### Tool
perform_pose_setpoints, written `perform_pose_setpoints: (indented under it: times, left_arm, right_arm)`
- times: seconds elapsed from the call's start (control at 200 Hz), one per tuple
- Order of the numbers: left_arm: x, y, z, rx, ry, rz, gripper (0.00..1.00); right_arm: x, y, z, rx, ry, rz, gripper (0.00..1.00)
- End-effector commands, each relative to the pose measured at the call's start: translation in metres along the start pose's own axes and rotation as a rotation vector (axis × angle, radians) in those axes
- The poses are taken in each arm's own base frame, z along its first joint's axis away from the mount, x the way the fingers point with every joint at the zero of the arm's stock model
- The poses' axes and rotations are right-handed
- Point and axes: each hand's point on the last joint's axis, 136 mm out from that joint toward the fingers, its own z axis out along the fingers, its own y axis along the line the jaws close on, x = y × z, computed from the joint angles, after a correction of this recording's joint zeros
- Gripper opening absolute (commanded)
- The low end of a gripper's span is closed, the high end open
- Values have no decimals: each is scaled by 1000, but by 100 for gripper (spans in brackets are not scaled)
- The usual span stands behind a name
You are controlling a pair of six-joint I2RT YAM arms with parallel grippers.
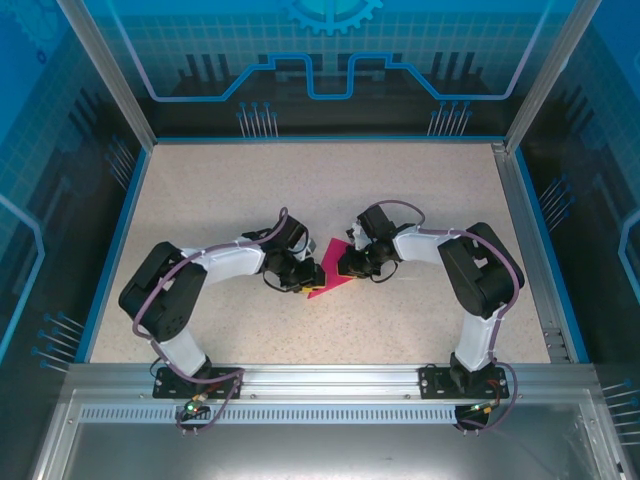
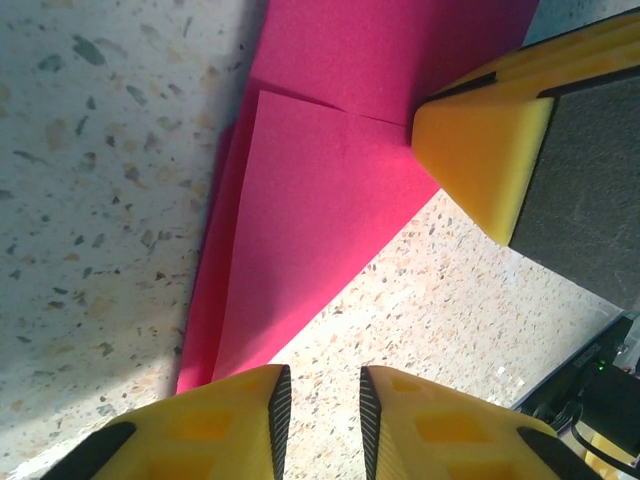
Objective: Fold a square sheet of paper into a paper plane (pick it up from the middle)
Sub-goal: Third fold the triangle at the center of the table.
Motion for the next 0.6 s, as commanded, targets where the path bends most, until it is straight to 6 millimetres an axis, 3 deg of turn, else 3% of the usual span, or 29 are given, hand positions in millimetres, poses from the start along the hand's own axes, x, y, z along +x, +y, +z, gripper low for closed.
perform_pose_setpoints:
  times: [0.0, 0.12, 0.32, 0.595]
  left_arm:
    - [12, 17, 15, -39, 76, -20, 29]
    - [21, 34, 28, -88, 124, -59, 26]
    - [25, 61, 17, -242, 98, -57, 23]
    - [23, 49, -1, -215, 44, -37, 23]
  right_arm:
    - [22, -40, 6, 144, 57, 51, 16]
    - [22, -39, 6, 143, 59, 50, 16]
    - [23, -41, 7, 149, 59, 51, 16]
    - [22, -41, 7, 150, 60, 51, 16]
